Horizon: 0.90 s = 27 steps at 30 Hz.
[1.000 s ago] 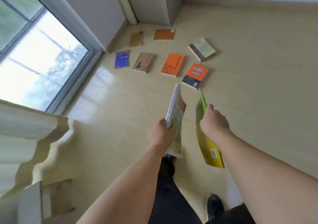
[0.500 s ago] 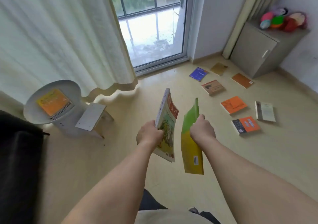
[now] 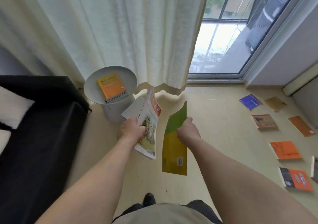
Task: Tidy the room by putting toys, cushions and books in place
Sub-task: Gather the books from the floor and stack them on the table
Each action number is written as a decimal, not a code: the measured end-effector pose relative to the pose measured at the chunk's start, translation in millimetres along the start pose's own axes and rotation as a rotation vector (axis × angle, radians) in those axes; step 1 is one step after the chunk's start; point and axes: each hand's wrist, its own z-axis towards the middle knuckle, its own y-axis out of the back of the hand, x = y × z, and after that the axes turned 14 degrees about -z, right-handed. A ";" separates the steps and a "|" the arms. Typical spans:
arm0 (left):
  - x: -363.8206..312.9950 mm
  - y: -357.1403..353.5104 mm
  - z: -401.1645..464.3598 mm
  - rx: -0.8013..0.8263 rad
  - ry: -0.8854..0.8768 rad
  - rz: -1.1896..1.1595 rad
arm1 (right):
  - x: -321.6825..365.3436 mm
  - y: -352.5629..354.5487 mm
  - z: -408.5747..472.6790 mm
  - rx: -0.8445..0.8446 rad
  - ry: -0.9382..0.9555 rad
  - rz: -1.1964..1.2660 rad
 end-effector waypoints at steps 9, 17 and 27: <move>32.4 79.5 107.2 -0.049 0.134 -0.073 | 108.0 -9.0 91.5 0.008 0.073 -0.059; 23.9 129.5 259.1 -0.215 0.250 -0.243 | 242.0 -13.2 240.4 0.034 0.283 -0.131; 56.4 163.7 441.0 -0.365 0.455 -0.661 | 380.4 -12.2 397.0 0.179 0.320 -0.290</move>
